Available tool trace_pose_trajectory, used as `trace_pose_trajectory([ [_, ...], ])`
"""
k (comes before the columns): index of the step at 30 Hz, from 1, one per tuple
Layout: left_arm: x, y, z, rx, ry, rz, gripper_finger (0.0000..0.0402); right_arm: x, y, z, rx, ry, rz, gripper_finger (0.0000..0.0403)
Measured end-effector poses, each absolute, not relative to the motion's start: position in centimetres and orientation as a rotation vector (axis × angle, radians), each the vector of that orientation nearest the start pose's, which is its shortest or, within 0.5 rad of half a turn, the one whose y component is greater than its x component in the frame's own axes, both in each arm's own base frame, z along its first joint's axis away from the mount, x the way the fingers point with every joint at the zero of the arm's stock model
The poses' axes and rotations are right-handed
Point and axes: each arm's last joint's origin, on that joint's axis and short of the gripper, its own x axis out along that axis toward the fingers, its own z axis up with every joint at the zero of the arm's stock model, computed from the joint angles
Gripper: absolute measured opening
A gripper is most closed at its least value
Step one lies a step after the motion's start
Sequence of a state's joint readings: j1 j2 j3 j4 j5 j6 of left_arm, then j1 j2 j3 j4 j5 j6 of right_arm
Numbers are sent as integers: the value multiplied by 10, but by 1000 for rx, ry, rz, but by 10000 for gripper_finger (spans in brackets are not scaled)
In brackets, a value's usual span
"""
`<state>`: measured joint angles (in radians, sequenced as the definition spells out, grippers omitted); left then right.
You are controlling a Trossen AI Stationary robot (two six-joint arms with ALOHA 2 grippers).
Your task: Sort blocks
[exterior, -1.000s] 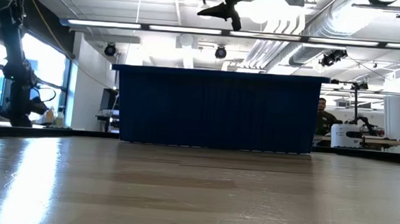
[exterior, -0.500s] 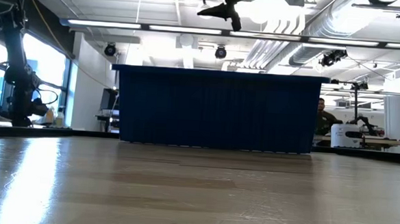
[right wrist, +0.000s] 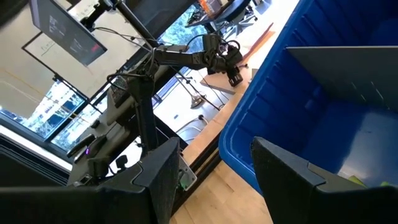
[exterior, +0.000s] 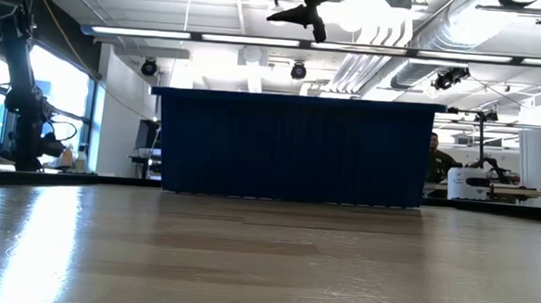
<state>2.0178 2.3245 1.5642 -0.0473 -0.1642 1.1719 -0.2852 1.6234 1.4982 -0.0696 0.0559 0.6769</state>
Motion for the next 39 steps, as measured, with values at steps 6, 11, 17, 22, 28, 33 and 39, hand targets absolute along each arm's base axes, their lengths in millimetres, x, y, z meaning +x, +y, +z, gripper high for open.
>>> trace_pose_trajectory([
  [6, -214, 435, 100, -87, 1563, 1317, 61, 363, -108, 377, 688, 72, -393, 185],
  [11, -216, 433, 104, -95, 1589, 1332, 8, 363, -108, 377, 687, 73, -393, 185],
  [17, -219, 427, 123, -137, 1494, 1371, 6, 363, -108, 377, 687, 73, -393, 185],
  [22, -217, 429, 125, -188, 1415, 1459, 3, 364, -108, 377, 685, 74, -393, 185],
  [28, -209, 439, 132, -172, 1311, 1580, 3, 364, -108, 377, 687, 74, -394, 185],
  [33, -199, 451, 138, -46, 1361, 1637, 3, 364, -108, 377, 693, 72, -394, 185],
  [39, -199, 455, 141, 80, 1524, 1605, 3, 364, -108, 377, 715, 68, -395, 185],
])
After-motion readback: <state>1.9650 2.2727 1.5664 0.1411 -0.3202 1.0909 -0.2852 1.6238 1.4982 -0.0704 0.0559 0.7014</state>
